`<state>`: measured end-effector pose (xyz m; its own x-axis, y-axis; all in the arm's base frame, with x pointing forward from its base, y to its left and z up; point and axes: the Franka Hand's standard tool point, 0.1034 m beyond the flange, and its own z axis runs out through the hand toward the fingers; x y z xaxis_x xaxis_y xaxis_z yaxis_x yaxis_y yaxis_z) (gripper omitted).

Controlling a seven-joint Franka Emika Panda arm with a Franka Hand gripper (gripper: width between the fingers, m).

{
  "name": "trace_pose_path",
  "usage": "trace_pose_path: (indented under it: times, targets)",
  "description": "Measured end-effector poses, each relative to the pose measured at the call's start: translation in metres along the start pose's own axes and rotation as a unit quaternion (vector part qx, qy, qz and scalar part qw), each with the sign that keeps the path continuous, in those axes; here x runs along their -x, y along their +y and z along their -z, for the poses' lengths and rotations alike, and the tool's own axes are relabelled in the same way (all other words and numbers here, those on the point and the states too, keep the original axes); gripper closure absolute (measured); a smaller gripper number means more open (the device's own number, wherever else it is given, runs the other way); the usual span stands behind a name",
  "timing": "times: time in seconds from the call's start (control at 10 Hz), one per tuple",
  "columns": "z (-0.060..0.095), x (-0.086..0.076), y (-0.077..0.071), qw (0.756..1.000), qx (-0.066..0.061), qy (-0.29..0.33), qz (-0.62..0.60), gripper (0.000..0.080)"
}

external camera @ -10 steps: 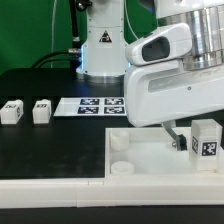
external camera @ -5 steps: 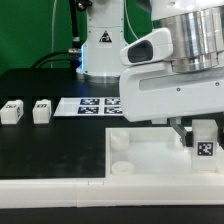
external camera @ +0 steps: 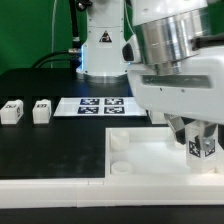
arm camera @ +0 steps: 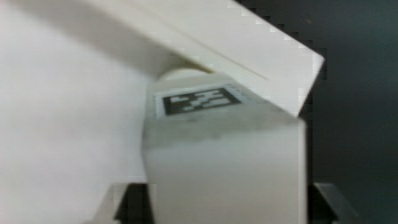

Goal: Assemble one leg

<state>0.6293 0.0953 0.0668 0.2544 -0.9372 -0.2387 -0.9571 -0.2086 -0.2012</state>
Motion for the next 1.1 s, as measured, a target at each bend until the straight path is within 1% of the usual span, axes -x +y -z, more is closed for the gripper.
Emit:
trace_pose_path:
  times: [0.1,0.2,0.3,0.4,0.5,0.6,0.7,0.8,0.9,1.0,1.1]
  targets:
    - [-0.0004,0.0034,0.0009,0.998,-0.002,-0.013,-0.064,0.0489]
    - [-0.0006,0.0068,0.0002,0.99,-0.005,-0.017,-0.143,0.0489]
    - [-0.0016,0.009,0.0008,0.981,-0.004,-0.018,-0.191,0.049]
    - [-0.0016,0.0084,0.0011,0.981,-0.004,-0.018,-0.192,0.049]
    - [-0.0018,0.0079,0.0014,0.982,-0.004,-0.017,-0.186,0.0413]
    - [-0.002,0.008,0.0015,0.987,-0.004,-0.017,-0.161,0.0278]
    - [-0.0021,0.0078,0.0017,0.992,-0.003,-0.014,-0.122,0.0278]
    - [-0.0019,0.0084,0.0017,0.999,0.001,-0.007,-0.042,0.0173]
    - [0.0015,0.01,0.0,0.997,0.008,0.006,0.078,0.0156]
    - [0.0046,0.0097,-0.0003,0.988,0.004,0.015,0.152,0.0156]
    - [0.0071,0.0029,0.0048,0.985,-0.008,0.027,0.172,0.0151]
